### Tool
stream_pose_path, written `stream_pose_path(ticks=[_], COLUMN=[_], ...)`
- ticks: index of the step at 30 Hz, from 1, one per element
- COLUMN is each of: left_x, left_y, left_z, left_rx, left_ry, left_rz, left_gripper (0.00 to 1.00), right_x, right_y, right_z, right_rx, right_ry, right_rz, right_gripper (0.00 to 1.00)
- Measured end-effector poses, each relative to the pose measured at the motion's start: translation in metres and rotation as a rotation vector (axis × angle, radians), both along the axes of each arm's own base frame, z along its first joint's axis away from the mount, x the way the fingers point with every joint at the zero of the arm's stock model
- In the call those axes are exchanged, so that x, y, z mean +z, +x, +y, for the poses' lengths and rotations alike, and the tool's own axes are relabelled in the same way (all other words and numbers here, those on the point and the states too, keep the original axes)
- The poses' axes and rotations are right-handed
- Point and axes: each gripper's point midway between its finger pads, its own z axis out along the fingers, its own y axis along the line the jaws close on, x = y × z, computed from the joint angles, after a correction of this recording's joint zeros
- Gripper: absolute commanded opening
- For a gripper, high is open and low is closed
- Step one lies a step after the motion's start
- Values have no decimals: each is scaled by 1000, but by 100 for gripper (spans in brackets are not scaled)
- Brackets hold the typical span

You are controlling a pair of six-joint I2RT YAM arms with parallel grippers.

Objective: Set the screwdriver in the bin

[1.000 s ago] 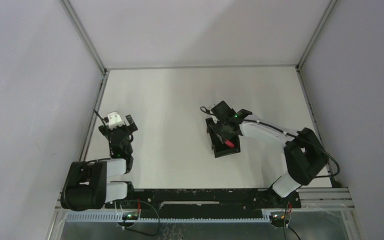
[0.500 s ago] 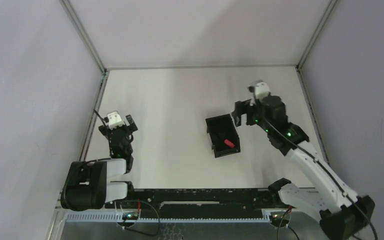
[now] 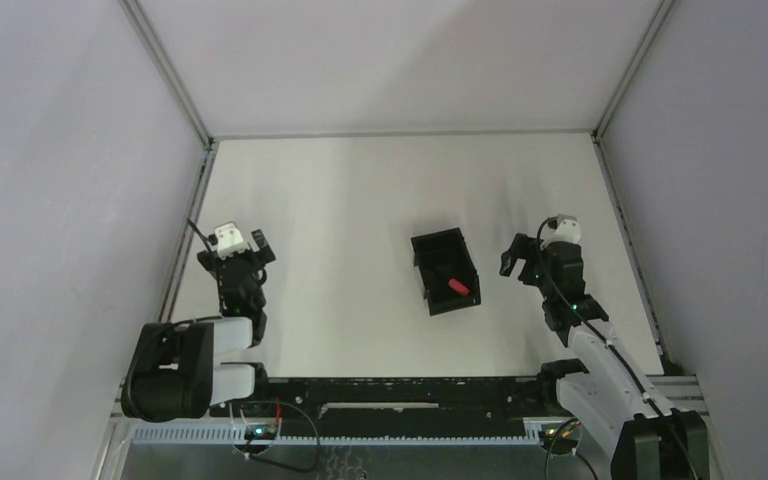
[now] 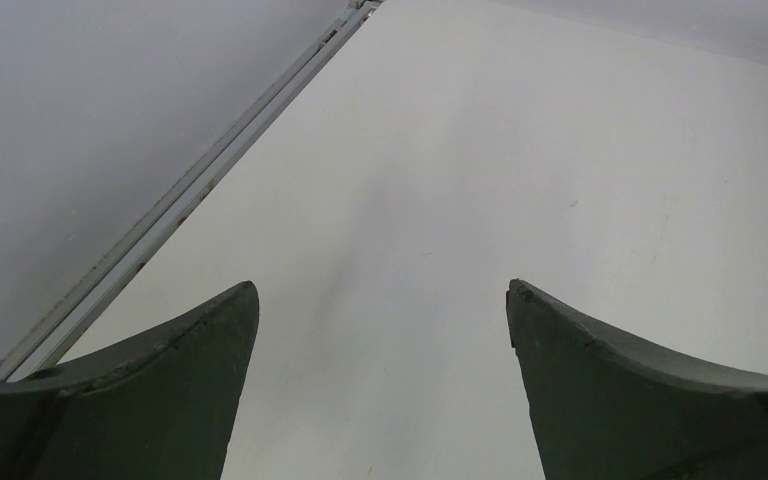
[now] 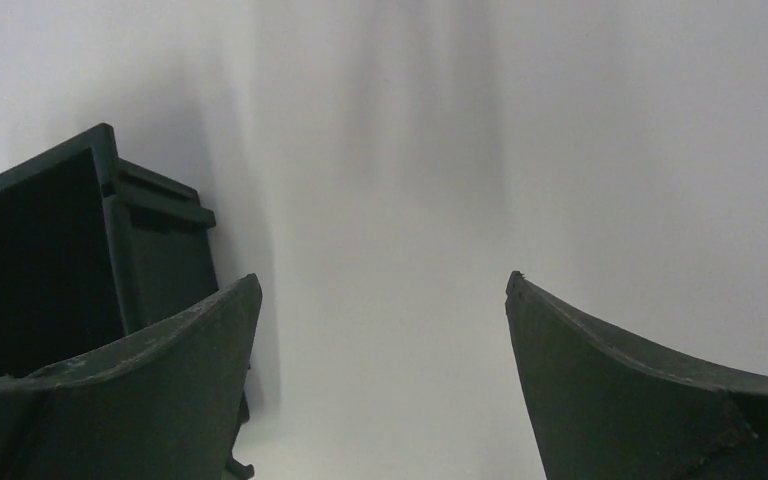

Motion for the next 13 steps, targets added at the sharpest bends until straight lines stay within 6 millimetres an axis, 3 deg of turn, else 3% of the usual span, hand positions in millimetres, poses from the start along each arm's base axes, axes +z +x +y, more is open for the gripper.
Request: stream_pose_path(ticks=[3, 13], left_x=[0, 0], left_y=[0, 0], left_z=[0, 0], left_rx=[0, 0], left_ry=[0, 0], left_rz=[0, 0], left_gripper=[98, 98], right_x=[-9, 28], right_y=[-3, 7], right_z=[-2, -5], right_rx=[-19, -44], right_ry=[18, 36], right_rz=[3, -155], right_gripper=[99, 99])
